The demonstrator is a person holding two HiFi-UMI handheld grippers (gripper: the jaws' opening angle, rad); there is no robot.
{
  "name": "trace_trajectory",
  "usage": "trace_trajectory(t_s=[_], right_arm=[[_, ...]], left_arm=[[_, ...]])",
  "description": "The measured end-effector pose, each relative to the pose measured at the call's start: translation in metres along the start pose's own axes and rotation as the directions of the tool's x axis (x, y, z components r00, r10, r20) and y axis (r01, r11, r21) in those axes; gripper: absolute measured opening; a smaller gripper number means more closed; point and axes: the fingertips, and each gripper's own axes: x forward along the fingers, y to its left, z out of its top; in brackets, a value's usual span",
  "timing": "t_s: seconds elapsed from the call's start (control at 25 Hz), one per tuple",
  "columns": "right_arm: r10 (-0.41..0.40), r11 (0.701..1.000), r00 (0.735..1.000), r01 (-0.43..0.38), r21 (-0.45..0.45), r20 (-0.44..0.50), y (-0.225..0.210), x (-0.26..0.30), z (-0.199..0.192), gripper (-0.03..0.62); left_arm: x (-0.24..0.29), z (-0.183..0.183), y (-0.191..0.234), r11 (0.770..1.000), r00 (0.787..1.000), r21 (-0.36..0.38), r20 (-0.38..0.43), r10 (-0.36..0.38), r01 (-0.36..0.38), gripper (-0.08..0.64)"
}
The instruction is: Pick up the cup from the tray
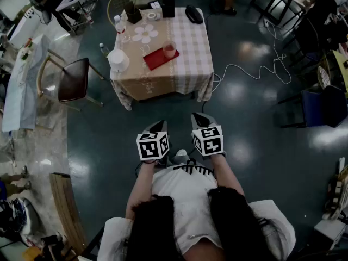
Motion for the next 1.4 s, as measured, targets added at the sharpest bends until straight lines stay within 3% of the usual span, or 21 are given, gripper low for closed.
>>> trace_trajectory(t_s=[0.44, 0.64, 0.76, 0.96, 1.4], right_arm=[[-0.006, 1.000, 1.000, 0.006, 0.019, -0.001, -0.005, 0.002, 0.000, 0.008], [0.009, 0.998, 0.998, -0.013, 0.066, 0.058, -0.009, -0.001, 0.007, 0.011], [0.027, 0.998, 0.996, -0.031, 0.049, 0.080, -0.009, -0.003, 0.013, 0.020], [0.066, 0.997, 0.993, -0.069, 0.027, 0.102, -0.009, -0.002, 0.021, 0.163], [0.072, 0.997, 0.989, -0.069, -0.025, 0.127, -0.011, 0.018, 0.050, 0.262]], left_arm=[[0.005, 0.001, 0.003, 1.000, 1.000, -0.012, -0.006, 0.000, 0.000, 0.008], [0.006, -0.001, 0.002, 1.000, 1.000, -0.015, -0.003, 0.002, -0.002, 0.007], [0.005, -0.001, 0.002, 1.000, 1.000, -0.019, 0.004, 0.010, -0.010, 0.008], [0.006, 0.004, 0.002, 1.000, 1.000, -0.019, 0.012, 0.025, -0.025, 0.008], [0.017, 0.031, 0.014, 0.999, 0.998, -0.003, 0.033, 0.052, -0.051, 0.006]])
